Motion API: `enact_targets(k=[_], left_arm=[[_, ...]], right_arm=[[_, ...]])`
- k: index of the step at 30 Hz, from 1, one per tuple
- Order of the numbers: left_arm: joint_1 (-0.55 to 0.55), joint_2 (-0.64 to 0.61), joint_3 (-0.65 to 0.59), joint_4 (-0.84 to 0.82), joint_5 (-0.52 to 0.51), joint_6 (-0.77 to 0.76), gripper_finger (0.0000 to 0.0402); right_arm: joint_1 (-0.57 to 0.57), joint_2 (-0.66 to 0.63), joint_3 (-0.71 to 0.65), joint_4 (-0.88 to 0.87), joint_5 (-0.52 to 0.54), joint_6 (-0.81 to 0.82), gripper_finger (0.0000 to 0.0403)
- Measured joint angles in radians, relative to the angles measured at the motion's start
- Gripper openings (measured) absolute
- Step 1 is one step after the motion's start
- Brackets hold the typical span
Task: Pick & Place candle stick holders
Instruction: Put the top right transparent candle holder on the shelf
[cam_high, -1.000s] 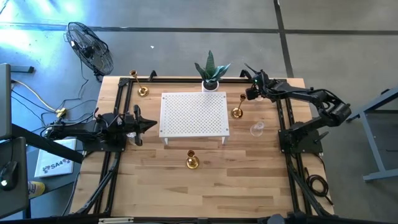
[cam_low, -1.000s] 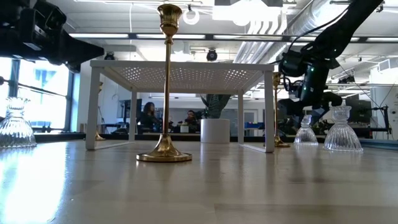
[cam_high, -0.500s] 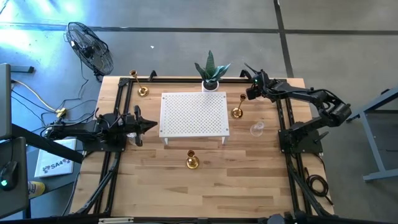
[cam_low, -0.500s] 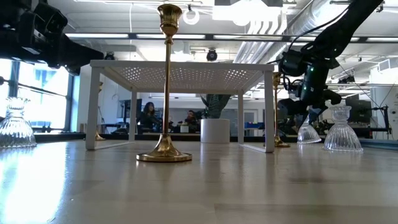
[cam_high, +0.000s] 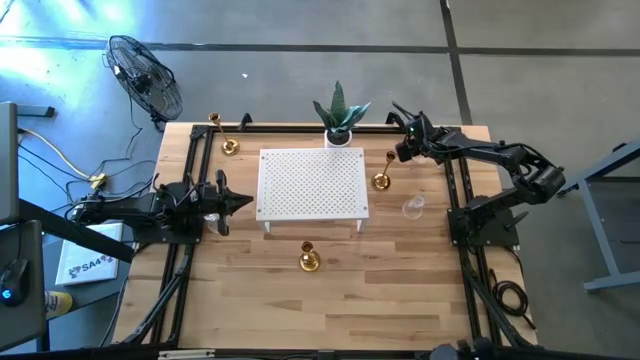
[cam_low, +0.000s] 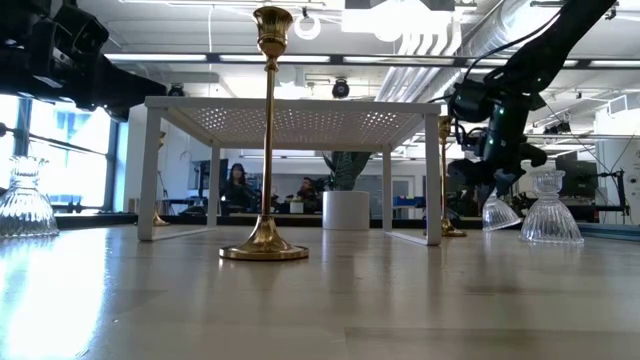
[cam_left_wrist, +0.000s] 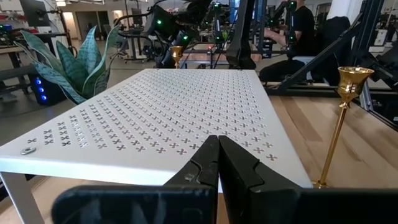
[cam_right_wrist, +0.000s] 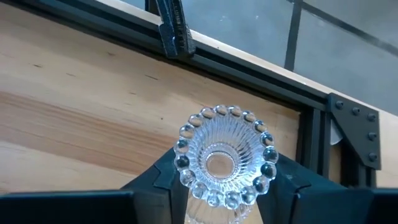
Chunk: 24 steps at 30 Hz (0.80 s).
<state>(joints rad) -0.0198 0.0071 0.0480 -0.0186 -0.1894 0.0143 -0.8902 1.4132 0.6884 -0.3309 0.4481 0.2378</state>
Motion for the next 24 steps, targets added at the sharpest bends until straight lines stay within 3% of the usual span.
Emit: enact_targets(k=[12, 24], left_arm=[[0.0, 0.0, 0.0, -0.007, 0.052, -0.049, 0.0001], [0.0, 0.0, 0.0, -0.01, 0.11, -0.05, 0.0001]], right_arm=[[0.0, -0.002, -0.001, -0.01, 0.012, -0.022, 0.0127], [0.001, -0.07, -0.005, -0.036, -0.065, -0.068, 0.0127]])
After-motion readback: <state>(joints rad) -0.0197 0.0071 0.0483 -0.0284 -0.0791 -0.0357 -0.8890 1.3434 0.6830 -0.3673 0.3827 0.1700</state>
